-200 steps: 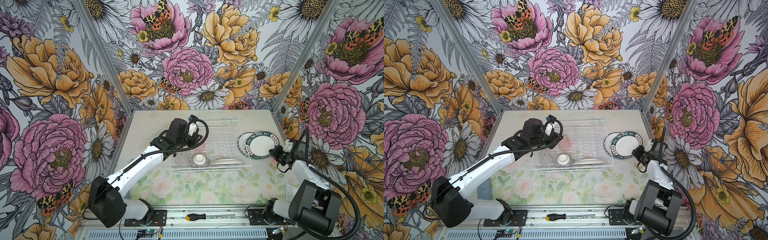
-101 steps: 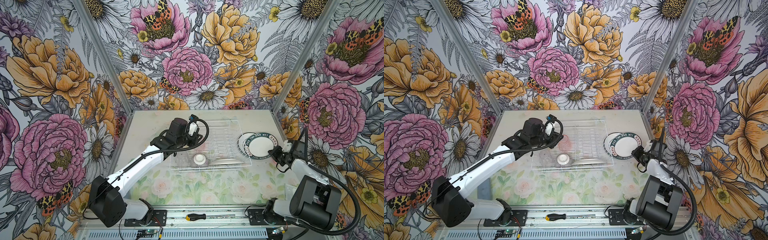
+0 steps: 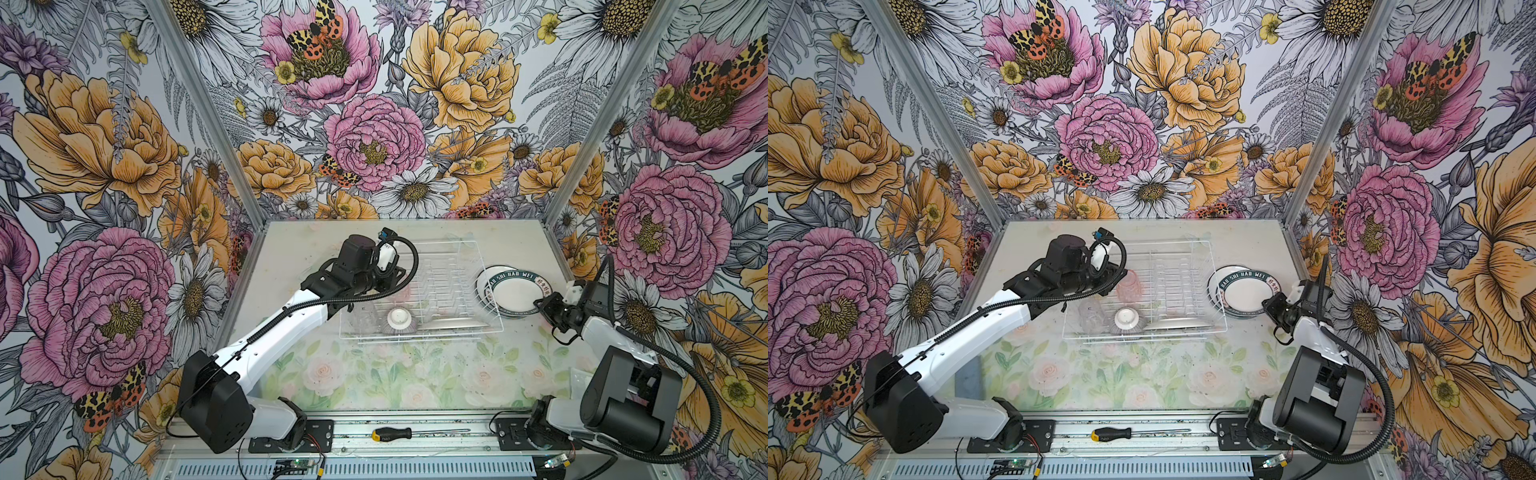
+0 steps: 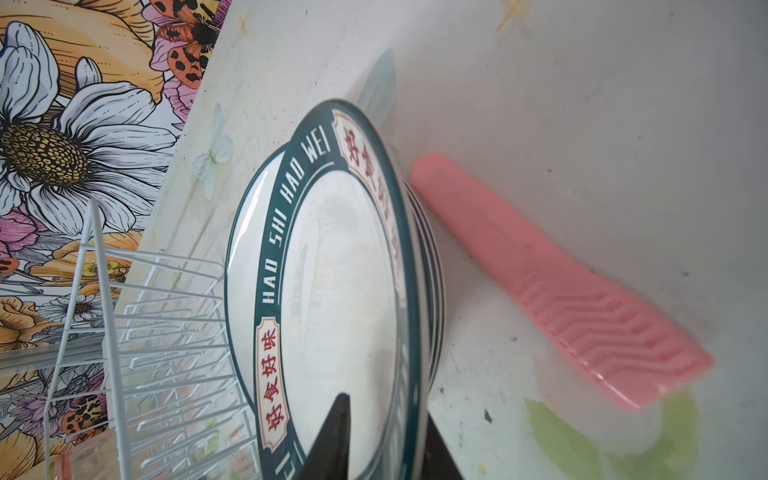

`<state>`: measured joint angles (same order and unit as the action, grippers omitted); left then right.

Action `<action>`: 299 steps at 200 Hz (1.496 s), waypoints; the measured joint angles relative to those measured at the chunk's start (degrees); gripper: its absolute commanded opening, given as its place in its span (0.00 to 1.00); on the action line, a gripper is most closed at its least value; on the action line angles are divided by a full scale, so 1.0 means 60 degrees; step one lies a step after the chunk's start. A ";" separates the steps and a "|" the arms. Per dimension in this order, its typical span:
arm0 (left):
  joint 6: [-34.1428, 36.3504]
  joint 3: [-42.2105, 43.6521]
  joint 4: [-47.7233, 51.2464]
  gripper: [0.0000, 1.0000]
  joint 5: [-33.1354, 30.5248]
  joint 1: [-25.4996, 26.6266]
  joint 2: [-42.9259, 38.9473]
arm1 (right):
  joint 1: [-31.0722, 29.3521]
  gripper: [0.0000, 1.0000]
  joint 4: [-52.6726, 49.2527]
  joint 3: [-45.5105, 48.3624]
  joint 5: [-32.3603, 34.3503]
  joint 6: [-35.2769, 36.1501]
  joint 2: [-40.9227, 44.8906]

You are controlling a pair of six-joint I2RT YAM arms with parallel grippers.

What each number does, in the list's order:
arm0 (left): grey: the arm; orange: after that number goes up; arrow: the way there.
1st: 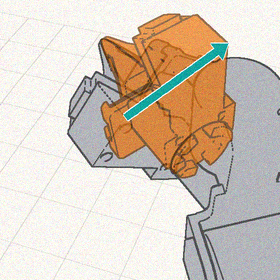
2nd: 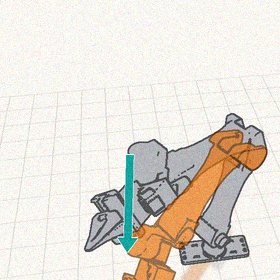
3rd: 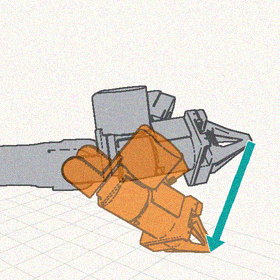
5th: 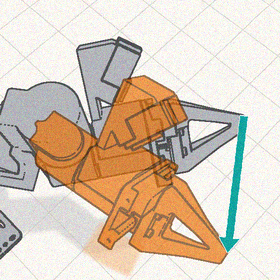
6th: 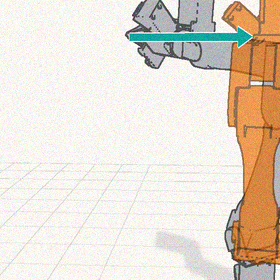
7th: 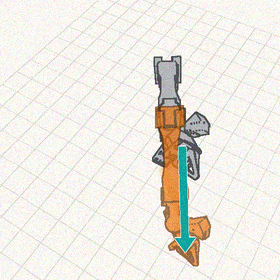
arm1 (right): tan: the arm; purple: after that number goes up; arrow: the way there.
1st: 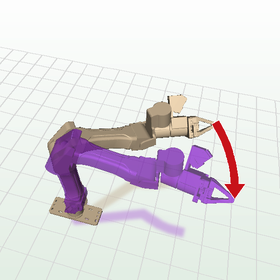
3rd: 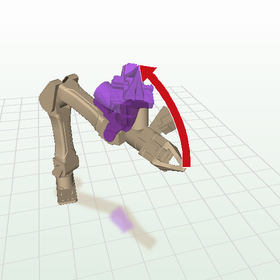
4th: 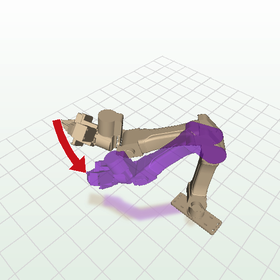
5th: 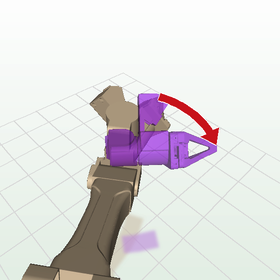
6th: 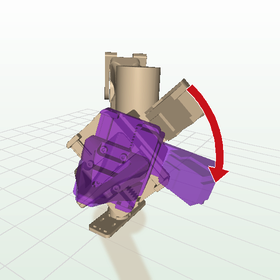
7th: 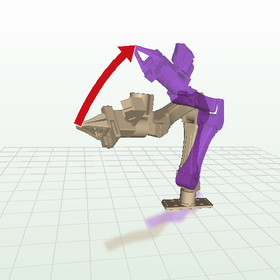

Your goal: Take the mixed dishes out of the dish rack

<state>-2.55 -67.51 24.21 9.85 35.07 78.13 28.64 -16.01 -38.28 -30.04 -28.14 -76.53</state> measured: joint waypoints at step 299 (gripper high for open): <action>0.2688 -0.0127 0.0936 0.38 -0.1789 0.3308 0.0623 | -0.0922 0.58 -0.0637 -0.0091 0.0696 0.0390 0.1636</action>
<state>13.58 -68.27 29.82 -0.89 54.92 81.87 23.11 -19.84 -38.83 -25.87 -25.80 -66.72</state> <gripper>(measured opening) 0.380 0.577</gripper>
